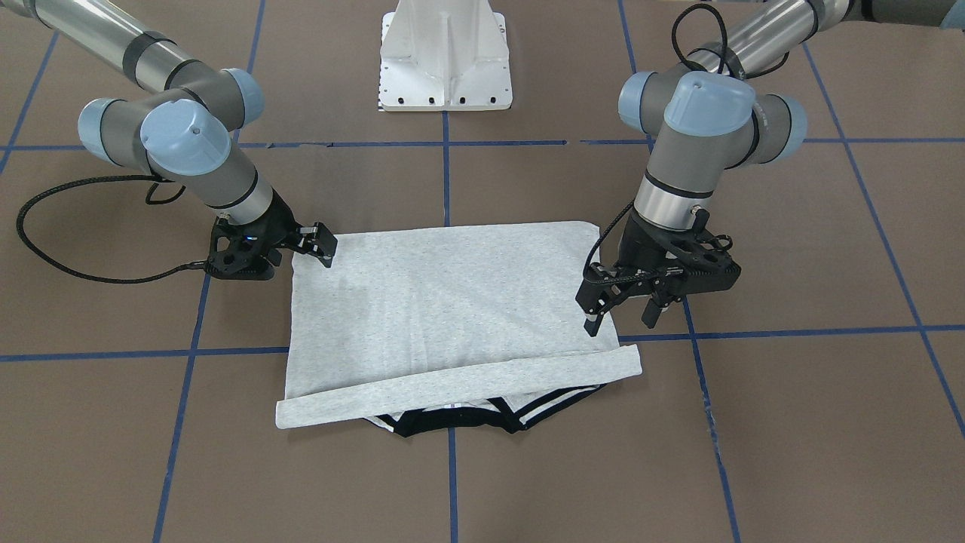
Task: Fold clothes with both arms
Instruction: 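Move the right gripper down to the folded shirt's side edge and grasp it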
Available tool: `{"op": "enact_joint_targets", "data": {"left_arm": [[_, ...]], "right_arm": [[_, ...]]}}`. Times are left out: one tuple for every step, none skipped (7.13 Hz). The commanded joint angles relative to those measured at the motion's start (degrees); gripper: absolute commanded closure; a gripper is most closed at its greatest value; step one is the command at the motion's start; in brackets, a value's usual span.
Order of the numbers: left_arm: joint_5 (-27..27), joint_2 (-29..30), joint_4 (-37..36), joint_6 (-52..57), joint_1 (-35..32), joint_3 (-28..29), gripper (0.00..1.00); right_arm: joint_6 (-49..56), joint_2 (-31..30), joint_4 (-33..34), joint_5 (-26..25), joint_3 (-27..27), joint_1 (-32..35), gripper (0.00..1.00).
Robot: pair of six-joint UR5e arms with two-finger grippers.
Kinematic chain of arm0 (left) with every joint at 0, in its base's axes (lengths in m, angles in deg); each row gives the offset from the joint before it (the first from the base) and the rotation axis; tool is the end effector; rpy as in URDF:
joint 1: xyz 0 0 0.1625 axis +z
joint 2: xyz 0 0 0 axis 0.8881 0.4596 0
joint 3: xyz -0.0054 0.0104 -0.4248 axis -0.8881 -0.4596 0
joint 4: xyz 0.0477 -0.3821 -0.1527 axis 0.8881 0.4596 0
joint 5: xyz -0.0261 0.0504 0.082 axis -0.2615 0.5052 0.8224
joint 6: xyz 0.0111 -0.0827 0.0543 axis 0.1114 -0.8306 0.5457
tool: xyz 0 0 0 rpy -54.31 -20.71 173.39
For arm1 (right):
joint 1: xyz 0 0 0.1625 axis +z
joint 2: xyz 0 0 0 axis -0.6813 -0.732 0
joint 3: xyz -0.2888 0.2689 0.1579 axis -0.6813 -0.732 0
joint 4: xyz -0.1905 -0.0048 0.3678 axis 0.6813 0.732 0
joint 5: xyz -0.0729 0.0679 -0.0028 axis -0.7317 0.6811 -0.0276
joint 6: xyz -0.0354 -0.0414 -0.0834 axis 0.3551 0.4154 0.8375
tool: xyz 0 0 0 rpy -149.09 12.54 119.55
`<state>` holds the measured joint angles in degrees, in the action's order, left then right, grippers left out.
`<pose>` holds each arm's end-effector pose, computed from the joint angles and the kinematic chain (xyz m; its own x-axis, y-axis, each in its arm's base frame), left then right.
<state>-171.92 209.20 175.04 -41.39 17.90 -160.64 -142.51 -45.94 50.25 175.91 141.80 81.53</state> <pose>0.4011 -0.5647 0.2778 0.4766 -0.1690 -0.8627 0.5155 0.8486 0.1186 -0.4509 -0.4683 0.3689 0.5861 0.1409 0.7979 -0.1006 0.9898 -0.1009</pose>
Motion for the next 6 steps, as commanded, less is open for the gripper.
{"op": "enact_joint_targets", "data": {"left_arm": [[0.0, -0.02, -0.04, 0.07, 0.0, -0.14, 0.0], [0.0, -0.1, -0.04, 0.07, 0.0, -0.31, 0.0], [-0.09, -0.02, -0.13, 0.16, 0.0, -0.4, 0.0], [-0.09, -0.02, -0.13, 0.16, 0.09, -0.4, 0.0], [0.0, -0.1, -0.22, 0.33, 0.09, -0.32, 0.0], [0.0, -0.02, -0.91, 0.33, 0.09, -0.32, 0.0]], "right_arm": [[-0.1, -0.11, 0.0, 0.18, -0.41, -0.61, 0.24], [-0.1, -0.11, 0.09, 0.27, -0.41, -0.61, 0.37], [-0.01, -0.37, 0.09, 0.45, -0.41, -0.61, 0.67], [-0.01, -0.55, 0.09, 0.53, -0.32, -0.61, 0.96], [0.08, -0.72, 0.0, 1.41, 0.02, -0.53, 1.0], [0.08, -0.98, -0.08, 1.94, 0.46, -0.53, 1.0]]}}
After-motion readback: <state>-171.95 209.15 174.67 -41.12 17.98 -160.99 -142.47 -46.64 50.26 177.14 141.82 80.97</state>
